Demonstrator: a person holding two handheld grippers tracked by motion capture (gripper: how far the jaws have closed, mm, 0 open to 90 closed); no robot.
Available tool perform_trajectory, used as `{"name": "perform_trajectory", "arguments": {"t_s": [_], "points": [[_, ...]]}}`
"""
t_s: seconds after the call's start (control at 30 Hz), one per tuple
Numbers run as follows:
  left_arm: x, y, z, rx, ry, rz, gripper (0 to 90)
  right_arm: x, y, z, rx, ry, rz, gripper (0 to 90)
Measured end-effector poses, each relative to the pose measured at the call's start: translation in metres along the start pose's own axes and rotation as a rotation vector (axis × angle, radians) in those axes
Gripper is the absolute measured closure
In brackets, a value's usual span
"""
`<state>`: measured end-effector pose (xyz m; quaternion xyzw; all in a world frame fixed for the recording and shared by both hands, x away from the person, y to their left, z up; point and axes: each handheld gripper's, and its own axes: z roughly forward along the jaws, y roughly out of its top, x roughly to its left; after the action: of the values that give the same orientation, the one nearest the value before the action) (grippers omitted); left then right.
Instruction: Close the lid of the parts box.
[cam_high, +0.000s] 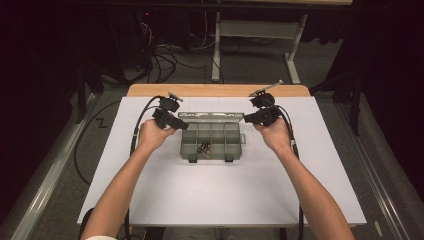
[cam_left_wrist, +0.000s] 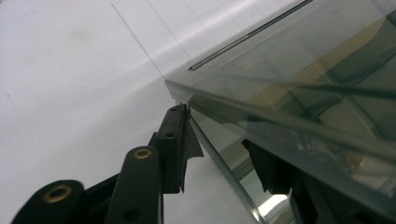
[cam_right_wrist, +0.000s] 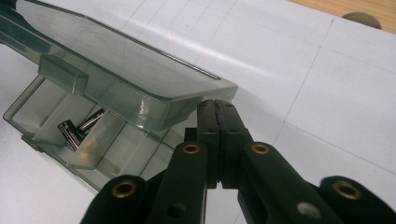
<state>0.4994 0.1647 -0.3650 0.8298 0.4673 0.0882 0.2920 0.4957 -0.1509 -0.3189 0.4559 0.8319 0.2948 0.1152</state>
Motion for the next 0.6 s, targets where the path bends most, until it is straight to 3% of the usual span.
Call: {"name": "perform_trajectory", "arguments": {"t_s": [0.1, 0.27, 0.43, 0.6], "points": [[0.002, -0.004, -0.003, 0.019, 0.005, -0.001, 64.7, 0.0, -0.001, 0.0, 0.002, 0.003, -0.002, 90.0], [0.008, -0.009, -0.008, 0.04, 0.03, -0.046, 72.7, 0.0, -0.001, -0.003, -0.002, 0.011, -0.006, 90.0], [0.015, -0.01, -0.015, -0.001, 0.051, -0.092, 77.9, 0.0, -0.002, -0.003, 0.002, 0.015, -0.008, 90.0], [0.015, -0.008, -0.023, -0.056, 0.032, -0.105, 78.9, 0.001, -0.005, -0.003, 0.007, 0.021, -0.017, 90.0]]}}
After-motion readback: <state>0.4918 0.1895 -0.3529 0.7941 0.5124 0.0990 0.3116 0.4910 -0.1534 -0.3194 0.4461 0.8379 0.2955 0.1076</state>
